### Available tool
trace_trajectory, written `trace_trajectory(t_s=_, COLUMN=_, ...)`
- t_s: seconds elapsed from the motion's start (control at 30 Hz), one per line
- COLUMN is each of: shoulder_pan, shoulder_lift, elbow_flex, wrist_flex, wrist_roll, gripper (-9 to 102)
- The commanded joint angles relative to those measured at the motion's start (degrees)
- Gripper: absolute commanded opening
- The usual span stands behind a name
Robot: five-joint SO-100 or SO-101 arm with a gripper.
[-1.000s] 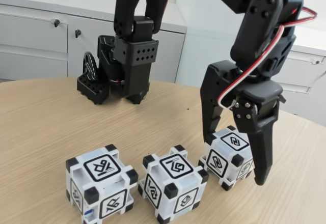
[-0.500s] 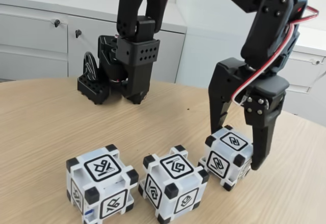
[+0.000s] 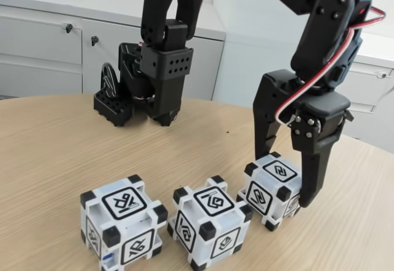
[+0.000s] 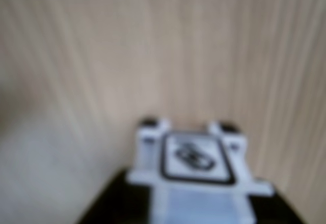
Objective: Stack cubes from left to right.
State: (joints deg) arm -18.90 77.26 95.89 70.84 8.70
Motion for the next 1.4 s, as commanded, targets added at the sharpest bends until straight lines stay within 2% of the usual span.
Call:
trace_trajectory(t_s=0.0, shoulder_pan=1.14, shoulder_lift=4.92, elbow_flex=-2.29, wrist_flex=0.53, wrist_roll=-0.35, gripper=19)
trace_trajectory(t_s=0.27, shoulder_pan=1.23, shoulder_lift=19.78, elbow_flex=-1.49, wrist_flex=0.88, wrist_roll=-1.93, gripper=20)
trace_trajectory(t_s=0.5, shoulder_pan=3.08, shoulder_lift=29.09, elbow_flex=-2.2, wrist_flex=12.04, wrist_roll=-5.19, gripper=19)
trace_trajectory(t_s=0.63, shoulder_pan=10.81, shoulder_lift=33.22, elbow_flex=-2.29, wrist_flex=16.0, wrist_roll=-9.23, gripper=20)
trace_trajectory(t_s=0.93, shoulder_pan=30.32, shoulder_lift=36.12, elbow_flex=-2.29, wrist_flex=15.38, wrist_roll=-18.28, gripper=20)
trace_trajectory(t_s=1.37, shoulder_pan=48.25, shoulder_lift=34.89, elbow_flex=-1.32, wrist_flex=15.21, wrist_roll=-26.63, gripper=20)
